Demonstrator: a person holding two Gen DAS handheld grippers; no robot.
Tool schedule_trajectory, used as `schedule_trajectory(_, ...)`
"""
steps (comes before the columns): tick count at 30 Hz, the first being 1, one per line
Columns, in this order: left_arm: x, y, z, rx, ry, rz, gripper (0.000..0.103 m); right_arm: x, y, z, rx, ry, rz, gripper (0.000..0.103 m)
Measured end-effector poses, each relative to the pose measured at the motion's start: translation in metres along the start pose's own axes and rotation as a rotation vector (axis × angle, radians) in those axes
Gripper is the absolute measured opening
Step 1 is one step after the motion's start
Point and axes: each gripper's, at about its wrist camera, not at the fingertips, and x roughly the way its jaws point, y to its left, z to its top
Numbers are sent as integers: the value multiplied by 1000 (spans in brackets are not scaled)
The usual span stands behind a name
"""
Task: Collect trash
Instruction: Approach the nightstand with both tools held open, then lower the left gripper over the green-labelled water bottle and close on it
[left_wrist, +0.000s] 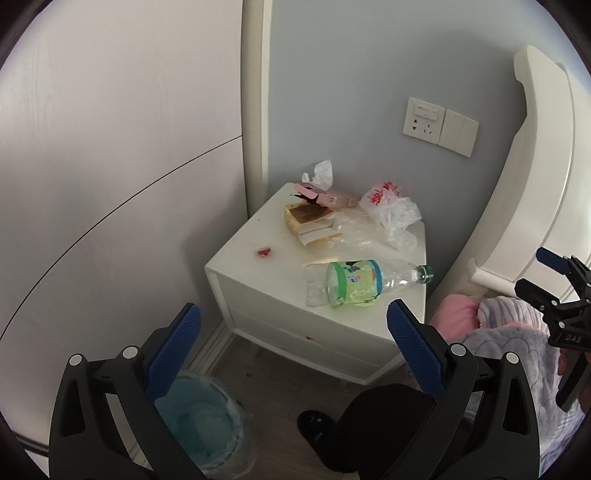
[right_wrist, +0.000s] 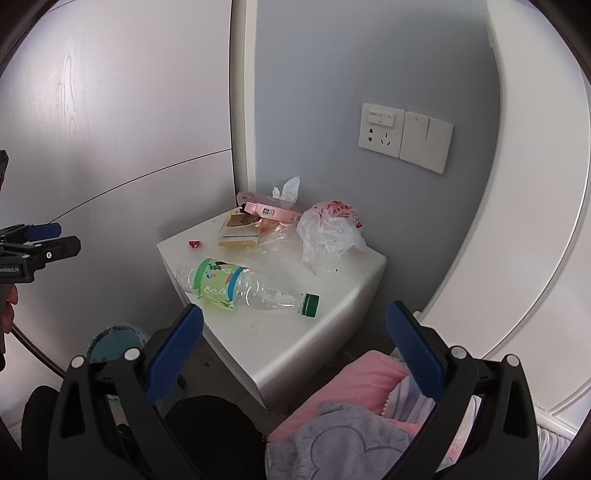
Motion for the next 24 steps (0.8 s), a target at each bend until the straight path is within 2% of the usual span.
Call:
schedule_trajectory(15, -6, -4, 0, 33, -6, -5, 97, -14, -2, 4, -26, -17, 3, 97)
schedule_trajectory(20, 2, -3, -1, 89, 16, -48, 97, -12, 6, 11, -126, -1, 59, 97)
schedule_trajectory(24, 15, -9, 1, 195, 34, -80, 98, 5, 18, 15, -264, 57, 144, 97)
